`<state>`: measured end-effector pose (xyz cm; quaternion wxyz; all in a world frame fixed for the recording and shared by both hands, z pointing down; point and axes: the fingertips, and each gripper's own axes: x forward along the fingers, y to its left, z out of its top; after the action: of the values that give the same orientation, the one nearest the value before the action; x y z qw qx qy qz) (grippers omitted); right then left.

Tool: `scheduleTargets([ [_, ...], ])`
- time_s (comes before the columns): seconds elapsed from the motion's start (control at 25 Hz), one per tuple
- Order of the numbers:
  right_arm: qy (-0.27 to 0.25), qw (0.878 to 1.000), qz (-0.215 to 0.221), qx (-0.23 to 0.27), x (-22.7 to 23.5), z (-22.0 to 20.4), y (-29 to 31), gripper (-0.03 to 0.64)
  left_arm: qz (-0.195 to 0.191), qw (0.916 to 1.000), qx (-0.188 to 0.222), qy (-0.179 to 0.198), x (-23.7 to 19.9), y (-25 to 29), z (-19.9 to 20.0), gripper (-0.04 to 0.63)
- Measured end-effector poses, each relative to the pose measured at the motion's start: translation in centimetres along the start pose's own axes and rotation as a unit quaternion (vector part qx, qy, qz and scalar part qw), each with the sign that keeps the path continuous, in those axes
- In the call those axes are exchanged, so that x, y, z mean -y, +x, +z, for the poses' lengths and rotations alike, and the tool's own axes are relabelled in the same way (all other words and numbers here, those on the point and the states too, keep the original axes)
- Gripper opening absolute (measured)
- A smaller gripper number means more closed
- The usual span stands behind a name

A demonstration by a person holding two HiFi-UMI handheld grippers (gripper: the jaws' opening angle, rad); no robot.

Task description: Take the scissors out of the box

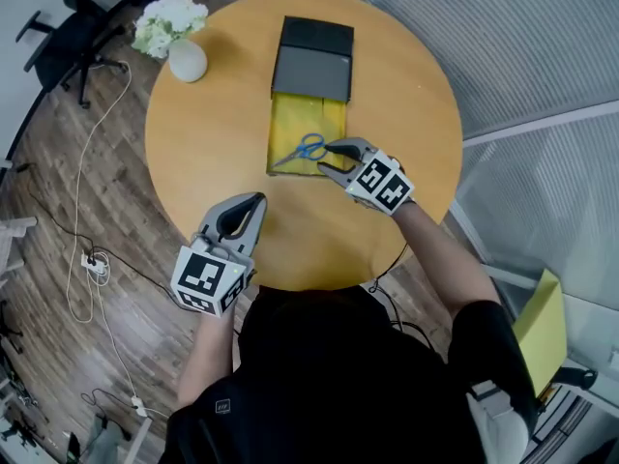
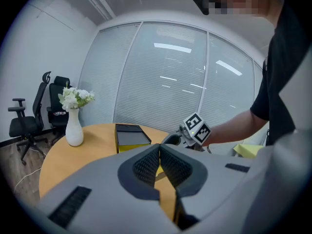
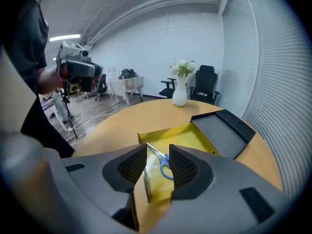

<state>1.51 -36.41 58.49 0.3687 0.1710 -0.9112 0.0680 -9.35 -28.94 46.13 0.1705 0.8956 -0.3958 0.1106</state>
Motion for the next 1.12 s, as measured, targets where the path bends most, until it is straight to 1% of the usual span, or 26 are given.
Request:
scheduleTargets([
  [0.08, -0.037, 0.999, 0.007, -0.036, 0.7, -0.9, 1.7, 0.125, 0.005, 1.0, -0.003, -0.007, -0.4, 0.0, -0.7, 0.014],
  [0.16, -0.084, 0.993, 0.015, -0.076, 1.2, -2.1, 3.6, 0.127, 0.01, 0.9998, -0.007, -0.015, -0.9, -0.1, -1.4, 0.014],
  [0.28, -0.152, 0.979, 0.032, -0.133, 1.6, -4.2, 6.0, 0.13, 0.021, 0.9994, -0.011, -0.027, -1.5, -0.4, -2.6, 0.014],
  [0.36, -0.176, 0.97, 0.044, -0.159, 2.0, -5.3, 7.2, 0.13, 0.028, 0.999, -0.014, -0.033, -1.8, -0.7, -3.2, 0.014],
  [0.64, -0.23, 0.945, 0.063, -0.225, 3.4, -7.8, 9.9, 0.13, 0.045, 0.9979, -0.017, -0.044, -2.7, -1.4, -4.4, 0.014],
  [0.8, -0.274, 0.921, 0.081, -0.263, 3.7, -9.0, 11.0, 0.129, 0.049, 0.9974, -0.018, -0.049, -2.8, -1.6, -4.8, 0.014],
  [0.84, -0.28, 0.918, 0.085, -0.269, 3.8, -9.2, 11.3, 0.129, 0.048, 0.9974, -0.019, -0.049, -2.8, -1.7, -4.9, 0.014],
  [1.0, -0.28, 0.914, 0.101, -0.276, 3.6, -9.4, 11.6, 0.127, 0.049, 0.9973, -0.019, -0.052, -2.9, -2.1, -5.1, 0.014],
  [1.12, -0.267, 0.918, 0.115, -0.269, 3.4, -9.4, 11.6, 0.121, 0.05, 0.997, -0.022, -0.055, -3.2, -2.4, -5.4, 0.014],
])
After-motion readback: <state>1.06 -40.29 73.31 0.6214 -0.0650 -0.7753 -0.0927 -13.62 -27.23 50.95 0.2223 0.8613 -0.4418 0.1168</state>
